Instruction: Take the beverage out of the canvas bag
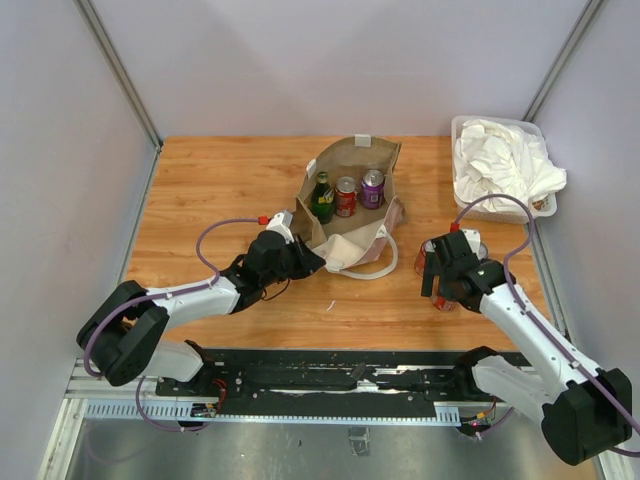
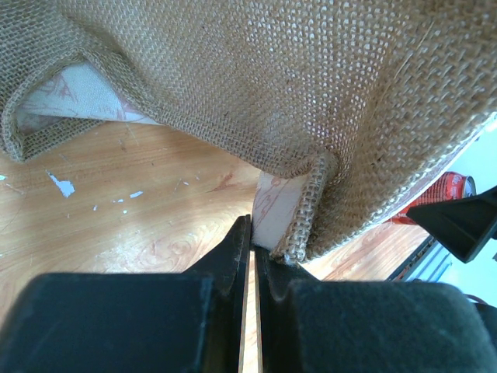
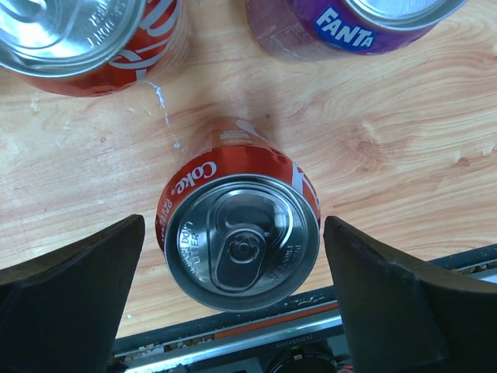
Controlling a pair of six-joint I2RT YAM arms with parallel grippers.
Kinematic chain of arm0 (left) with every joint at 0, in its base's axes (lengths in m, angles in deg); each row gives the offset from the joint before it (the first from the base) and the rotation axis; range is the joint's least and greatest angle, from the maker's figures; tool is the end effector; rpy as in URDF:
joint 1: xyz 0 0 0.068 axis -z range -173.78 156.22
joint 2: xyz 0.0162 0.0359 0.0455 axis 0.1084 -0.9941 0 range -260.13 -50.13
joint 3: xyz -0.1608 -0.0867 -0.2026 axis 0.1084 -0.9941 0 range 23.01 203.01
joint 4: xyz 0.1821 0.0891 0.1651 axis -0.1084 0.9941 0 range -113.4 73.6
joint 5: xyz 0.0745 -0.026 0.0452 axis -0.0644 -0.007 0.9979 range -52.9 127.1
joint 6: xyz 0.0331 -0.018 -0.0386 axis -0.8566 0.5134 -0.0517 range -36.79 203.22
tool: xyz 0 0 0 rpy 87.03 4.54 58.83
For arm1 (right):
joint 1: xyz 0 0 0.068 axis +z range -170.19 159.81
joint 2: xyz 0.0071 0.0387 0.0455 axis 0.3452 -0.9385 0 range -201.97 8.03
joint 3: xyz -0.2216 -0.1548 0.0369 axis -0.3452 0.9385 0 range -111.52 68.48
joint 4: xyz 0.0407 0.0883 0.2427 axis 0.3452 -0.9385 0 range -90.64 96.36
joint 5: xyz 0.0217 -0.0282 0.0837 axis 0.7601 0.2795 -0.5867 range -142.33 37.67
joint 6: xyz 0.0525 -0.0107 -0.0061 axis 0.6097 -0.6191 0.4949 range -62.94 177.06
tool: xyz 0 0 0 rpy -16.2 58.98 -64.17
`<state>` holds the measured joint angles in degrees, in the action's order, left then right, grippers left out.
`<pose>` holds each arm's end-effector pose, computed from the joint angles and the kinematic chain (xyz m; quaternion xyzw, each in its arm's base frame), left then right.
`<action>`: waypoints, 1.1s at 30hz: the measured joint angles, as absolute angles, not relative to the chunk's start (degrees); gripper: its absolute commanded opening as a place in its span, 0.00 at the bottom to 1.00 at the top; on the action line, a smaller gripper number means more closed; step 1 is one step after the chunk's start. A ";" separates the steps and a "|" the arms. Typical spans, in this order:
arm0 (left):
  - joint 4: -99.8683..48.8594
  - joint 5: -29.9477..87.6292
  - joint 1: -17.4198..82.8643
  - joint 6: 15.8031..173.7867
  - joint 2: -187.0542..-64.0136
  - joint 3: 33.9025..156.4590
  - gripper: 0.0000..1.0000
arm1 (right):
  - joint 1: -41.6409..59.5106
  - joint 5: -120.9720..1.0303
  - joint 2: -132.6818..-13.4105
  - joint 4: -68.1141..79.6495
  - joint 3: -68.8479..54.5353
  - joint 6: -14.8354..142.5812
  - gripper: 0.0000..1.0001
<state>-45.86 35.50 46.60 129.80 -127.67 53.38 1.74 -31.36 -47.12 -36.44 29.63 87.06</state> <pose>0.2075 -0.1777 0.1866 -0.0381 0.8411 -0.3797 0.3832 0.1683 0.0540 0.2269 0.1150 0.9421 -0.0431 0.3122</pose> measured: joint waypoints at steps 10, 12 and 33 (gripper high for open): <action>-45.86 35.50 46.60 129.80 -127.67 53.38 0.08 | 1.74 -31.34 -45.81 -41.10 19.97 84.59 0.98; -45.88 35.47 46.60 129.80 -127.69 53.38 0.07 | 1.74 -31.36 -45.09 -41.54 17.28 83.56 0.98; -45.60 35.19 46.60 129.76 -128.93 53.91 0.08 | 13.50 -41.06 -70.27 -32.09 -25.85 66.34 0.17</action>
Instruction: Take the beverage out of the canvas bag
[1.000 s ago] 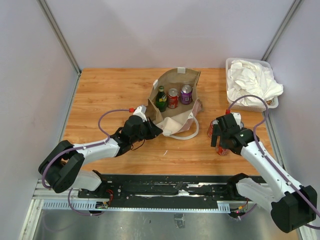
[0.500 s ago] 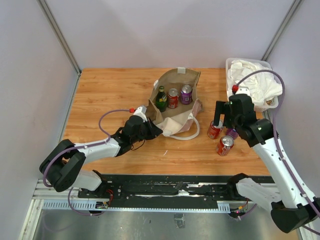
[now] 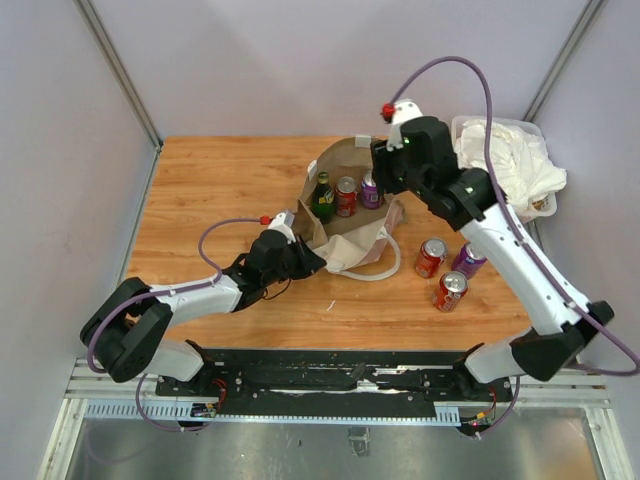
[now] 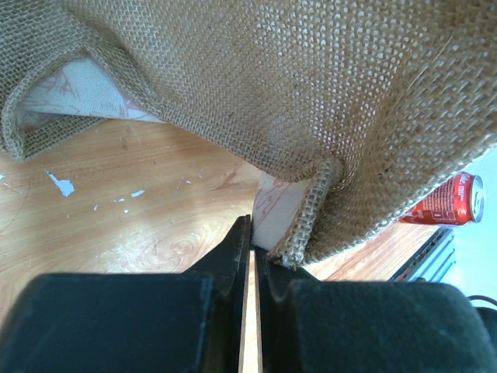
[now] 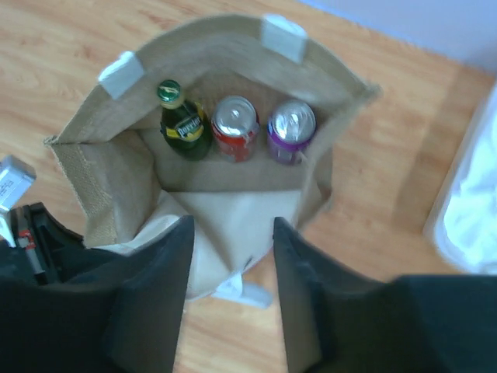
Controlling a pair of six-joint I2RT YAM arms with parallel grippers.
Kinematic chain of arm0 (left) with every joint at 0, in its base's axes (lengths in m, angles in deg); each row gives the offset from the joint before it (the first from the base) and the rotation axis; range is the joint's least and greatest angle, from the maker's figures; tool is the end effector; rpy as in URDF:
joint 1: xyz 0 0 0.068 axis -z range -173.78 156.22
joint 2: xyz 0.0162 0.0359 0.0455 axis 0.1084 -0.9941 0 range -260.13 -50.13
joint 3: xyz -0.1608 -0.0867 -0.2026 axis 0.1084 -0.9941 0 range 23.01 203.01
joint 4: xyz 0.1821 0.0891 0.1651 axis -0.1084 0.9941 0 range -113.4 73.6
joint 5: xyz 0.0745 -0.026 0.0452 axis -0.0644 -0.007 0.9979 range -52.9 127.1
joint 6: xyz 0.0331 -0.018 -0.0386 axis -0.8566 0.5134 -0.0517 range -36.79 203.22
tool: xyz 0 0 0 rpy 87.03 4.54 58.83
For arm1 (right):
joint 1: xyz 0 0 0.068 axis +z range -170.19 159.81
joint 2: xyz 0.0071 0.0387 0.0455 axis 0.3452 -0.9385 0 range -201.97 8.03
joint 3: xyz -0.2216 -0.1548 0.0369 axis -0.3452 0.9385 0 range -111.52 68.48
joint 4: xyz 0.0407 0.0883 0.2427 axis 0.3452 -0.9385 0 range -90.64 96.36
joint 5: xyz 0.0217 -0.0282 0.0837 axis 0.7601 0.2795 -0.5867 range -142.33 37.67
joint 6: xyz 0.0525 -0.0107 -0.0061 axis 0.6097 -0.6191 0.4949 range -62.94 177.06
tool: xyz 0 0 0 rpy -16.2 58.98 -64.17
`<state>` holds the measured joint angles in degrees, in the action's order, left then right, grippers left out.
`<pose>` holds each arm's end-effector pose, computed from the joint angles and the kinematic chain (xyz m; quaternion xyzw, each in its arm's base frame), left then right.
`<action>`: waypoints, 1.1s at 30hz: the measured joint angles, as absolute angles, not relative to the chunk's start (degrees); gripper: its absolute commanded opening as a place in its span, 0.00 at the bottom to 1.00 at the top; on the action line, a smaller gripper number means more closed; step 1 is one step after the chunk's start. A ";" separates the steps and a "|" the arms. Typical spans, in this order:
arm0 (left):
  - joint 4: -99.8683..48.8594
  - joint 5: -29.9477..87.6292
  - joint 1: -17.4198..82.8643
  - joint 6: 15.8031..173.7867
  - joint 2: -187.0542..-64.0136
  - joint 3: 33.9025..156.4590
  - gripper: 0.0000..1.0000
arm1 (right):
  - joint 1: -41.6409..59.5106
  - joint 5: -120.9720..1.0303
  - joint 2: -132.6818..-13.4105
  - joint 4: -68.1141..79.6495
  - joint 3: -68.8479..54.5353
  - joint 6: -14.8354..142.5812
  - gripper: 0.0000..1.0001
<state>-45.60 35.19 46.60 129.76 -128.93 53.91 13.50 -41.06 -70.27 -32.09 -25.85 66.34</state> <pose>0.2097 -0.1798 0.1834 -0.0367 0.8458 -0.3762 0.3764 0.2419 0.1529 0.4557 -0.1215 0.8200 0.1267 0.5448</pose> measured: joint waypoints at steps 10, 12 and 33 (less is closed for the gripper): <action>-44.59 34.86 46.60 129.58 -129.09 54.52 0.07 | 16.93 -44.89 -87.73 -31.74 -34.65 63.17 0.01; -44.53 34.86 46.60 129.54 -129.06 54.52 0.08 | 16.91 -46.35 -90.70 -32.09 -35.97 62.60 0.01; -44.31 34.84 46.60 129.08 -128.78 54.52 0.08 | 5.41 -54.00 -103.86 -35.59 -40.97 71.95 0.54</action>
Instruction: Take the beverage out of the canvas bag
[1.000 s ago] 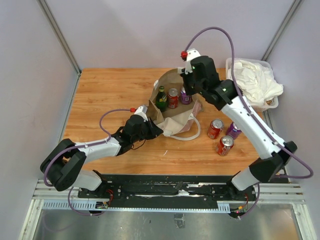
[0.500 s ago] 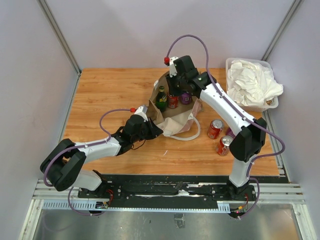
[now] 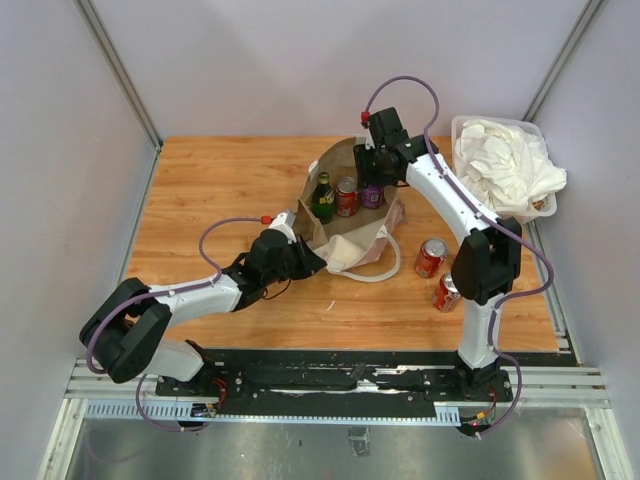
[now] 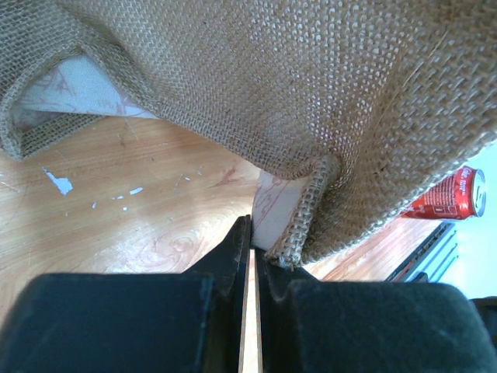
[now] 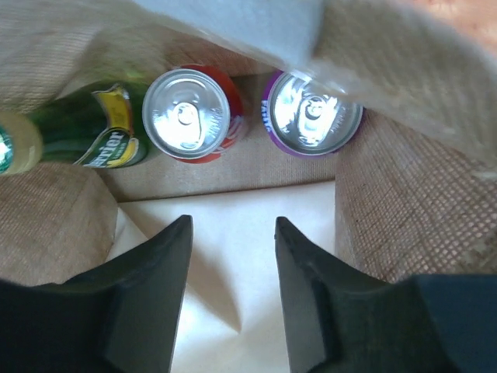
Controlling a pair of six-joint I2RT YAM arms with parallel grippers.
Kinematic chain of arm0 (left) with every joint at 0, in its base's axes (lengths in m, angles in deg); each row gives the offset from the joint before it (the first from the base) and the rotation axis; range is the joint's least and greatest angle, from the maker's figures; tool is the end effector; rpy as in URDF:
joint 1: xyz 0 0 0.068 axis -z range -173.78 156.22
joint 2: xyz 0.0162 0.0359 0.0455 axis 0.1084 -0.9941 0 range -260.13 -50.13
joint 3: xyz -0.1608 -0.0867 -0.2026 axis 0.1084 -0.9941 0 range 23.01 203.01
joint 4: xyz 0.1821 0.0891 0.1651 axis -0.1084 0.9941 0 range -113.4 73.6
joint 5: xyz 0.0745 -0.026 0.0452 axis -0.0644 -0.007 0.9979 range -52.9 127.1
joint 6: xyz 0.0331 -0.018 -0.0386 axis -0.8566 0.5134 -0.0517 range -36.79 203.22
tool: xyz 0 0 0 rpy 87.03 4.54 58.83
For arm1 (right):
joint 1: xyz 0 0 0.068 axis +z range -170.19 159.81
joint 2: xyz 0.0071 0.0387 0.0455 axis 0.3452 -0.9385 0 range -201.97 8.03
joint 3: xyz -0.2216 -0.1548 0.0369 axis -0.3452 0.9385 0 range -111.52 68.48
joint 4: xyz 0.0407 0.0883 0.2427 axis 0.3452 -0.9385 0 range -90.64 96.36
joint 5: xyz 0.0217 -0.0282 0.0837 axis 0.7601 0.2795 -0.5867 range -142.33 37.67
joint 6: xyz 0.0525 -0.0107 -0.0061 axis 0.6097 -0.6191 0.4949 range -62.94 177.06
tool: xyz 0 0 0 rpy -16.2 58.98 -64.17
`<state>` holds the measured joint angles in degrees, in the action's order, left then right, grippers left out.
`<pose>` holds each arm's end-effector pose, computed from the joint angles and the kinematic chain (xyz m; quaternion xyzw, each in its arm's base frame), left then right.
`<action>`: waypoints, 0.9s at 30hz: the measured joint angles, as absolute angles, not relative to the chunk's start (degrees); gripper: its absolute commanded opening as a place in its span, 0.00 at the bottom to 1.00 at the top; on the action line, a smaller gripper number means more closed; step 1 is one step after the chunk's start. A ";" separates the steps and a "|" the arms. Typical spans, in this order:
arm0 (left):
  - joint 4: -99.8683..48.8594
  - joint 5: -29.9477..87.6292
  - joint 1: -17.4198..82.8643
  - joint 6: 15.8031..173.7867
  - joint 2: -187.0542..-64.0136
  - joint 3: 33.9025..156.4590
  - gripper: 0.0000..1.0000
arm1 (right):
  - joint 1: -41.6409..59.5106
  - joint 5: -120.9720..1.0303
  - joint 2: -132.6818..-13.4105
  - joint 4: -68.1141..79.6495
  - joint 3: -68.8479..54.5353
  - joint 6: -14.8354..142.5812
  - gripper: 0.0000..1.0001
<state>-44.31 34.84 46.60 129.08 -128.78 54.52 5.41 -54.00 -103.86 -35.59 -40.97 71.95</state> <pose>0.2102 -0.1804 0.1851 -0.0302 0.8485 -0.3732 0.3740 0.4001 0.1929 0.3312 -0.0917 0.9172 0.1467 0.3588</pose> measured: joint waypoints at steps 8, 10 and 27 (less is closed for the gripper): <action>-44.37 34.75 46.60 128.64 -128.78 54.52 0.07 | 5.57 -45.41 -107.21 -37.58 -41.71 73.44 0.69; -44.55 34.62 46.60 128.62 -128.78 54.52 0.08 | 5.57 -43.71 -107.77 -37.54 -41.74 73.83 0.72; -45.53 34.42 46.60 128.40 -129.17 54.52 0.07 | 6.09 -37.08 -114.13 -36.82 -49.12 76.65 0.74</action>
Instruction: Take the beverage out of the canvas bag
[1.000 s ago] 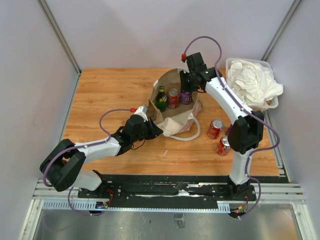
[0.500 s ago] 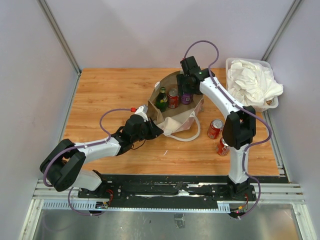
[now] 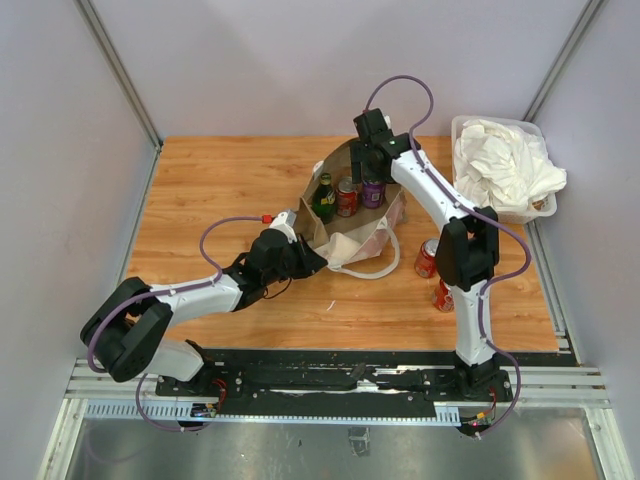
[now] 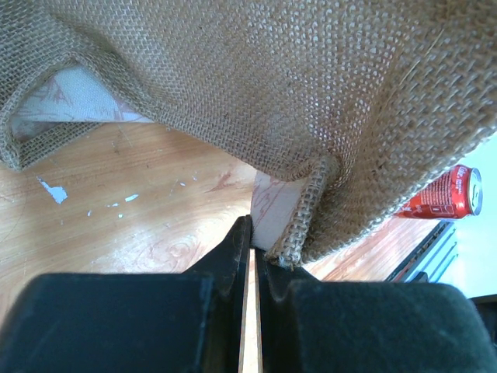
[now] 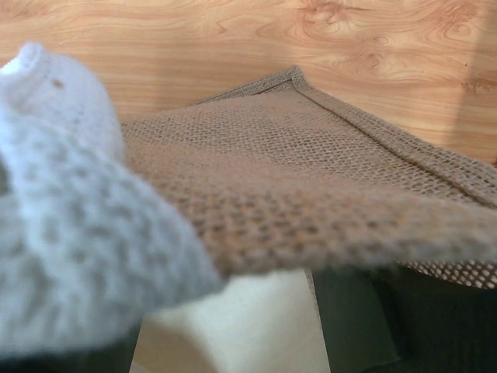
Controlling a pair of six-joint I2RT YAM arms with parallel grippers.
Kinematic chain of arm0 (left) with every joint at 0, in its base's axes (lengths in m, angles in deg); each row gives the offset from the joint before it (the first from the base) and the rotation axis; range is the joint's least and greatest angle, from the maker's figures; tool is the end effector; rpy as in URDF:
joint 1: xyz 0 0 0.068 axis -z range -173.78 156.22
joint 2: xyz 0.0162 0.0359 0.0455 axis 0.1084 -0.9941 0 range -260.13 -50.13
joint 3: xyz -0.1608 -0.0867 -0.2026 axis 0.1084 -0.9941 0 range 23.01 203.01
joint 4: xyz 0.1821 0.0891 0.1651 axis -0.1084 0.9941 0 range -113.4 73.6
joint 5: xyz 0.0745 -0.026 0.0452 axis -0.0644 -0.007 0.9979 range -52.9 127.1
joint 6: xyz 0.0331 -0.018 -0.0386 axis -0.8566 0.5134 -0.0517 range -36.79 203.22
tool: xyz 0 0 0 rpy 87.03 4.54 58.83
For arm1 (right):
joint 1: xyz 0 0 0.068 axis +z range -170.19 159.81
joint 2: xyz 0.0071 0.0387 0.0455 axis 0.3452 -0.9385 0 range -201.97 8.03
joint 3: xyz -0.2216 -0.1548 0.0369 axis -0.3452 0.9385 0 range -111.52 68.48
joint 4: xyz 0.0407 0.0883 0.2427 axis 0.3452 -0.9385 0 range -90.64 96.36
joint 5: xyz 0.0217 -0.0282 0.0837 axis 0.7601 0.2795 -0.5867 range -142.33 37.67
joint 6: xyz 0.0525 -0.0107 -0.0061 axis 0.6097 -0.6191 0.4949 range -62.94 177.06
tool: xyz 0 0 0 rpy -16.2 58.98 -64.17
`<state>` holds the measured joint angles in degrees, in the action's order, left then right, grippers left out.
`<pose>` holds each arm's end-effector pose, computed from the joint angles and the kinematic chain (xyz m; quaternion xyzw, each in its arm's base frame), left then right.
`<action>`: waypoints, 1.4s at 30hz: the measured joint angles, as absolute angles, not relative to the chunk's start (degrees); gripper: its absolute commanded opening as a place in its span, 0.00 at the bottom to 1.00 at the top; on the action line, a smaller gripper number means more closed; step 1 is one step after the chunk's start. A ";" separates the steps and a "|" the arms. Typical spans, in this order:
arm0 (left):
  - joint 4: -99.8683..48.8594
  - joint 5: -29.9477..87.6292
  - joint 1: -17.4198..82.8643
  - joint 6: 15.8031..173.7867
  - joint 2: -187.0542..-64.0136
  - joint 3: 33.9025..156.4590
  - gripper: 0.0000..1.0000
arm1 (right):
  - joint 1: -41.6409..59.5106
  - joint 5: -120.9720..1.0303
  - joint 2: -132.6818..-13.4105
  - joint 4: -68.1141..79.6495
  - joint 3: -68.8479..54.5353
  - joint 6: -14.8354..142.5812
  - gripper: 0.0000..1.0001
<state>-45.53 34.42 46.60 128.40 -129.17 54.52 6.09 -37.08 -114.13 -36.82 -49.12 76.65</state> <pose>0.2111 -0.1816 0.1855 -0.0230 0.8448 -0.3774 0.3786 0.4367 0.2052 0.2970 -0.0063 0.9258 0.0252 0.3772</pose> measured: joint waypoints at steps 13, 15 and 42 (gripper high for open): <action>-46.23 34.38 46.60 128.25 -130.22 54.52 0.07 | 6.09 -34.40 -117.30 -34.11 -49.12 77.94 0.68; -46.27 34.38 46.60 128.25 -130.24 54.52 0.07 | 6.07 -33.98 -117.81 -33.49 -49.28 78.05 0.68; -48.83 33.73 46.60 128.25 -132.54 54.50 0.07 | 5.52 -31.93 -120.63 -29.25 -49.89 78.07 0.10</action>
<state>-48.83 33.73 46.60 128.25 -132.54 54.50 5.52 -31.93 -120.63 -29.25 -49.89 78.07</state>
